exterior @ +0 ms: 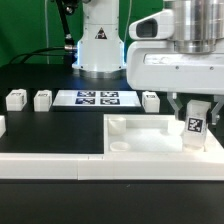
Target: Assemble square table
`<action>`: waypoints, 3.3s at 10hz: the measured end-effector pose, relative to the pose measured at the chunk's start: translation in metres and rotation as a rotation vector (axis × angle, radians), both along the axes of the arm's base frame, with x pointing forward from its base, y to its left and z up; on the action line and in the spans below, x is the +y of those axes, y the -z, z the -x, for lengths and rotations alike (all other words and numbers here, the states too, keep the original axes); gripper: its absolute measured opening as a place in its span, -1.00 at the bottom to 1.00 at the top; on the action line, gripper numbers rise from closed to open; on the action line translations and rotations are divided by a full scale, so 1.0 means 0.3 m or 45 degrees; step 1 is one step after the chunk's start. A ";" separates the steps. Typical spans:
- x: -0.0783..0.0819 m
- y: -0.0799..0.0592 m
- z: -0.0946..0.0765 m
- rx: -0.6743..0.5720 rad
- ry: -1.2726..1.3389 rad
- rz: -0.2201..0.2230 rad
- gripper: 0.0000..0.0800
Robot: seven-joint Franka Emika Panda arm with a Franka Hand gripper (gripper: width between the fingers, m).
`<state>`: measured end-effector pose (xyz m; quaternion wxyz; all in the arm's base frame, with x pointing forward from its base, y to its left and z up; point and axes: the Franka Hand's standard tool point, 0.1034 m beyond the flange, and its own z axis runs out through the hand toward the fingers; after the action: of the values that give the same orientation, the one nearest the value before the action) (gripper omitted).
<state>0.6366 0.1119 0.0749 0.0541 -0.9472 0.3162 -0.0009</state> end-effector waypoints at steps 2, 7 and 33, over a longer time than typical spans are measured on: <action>-0.008 -0.001 -0.002 0.030 0.229 -0.020 -0.26; -0.027 0.011 0.017 0.105 0.998 -0.118 -0.26; 0.025 0.014 0.032 -0.013 0.272 -0.044 -0.25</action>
Offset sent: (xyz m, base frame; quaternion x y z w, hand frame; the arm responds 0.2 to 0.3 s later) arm 0.0015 0.0017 -0.0008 0.0170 -0.0107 0.2664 0.9636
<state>0.6270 0.1194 0.0705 0.0716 -0.9070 0.4150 -0.0060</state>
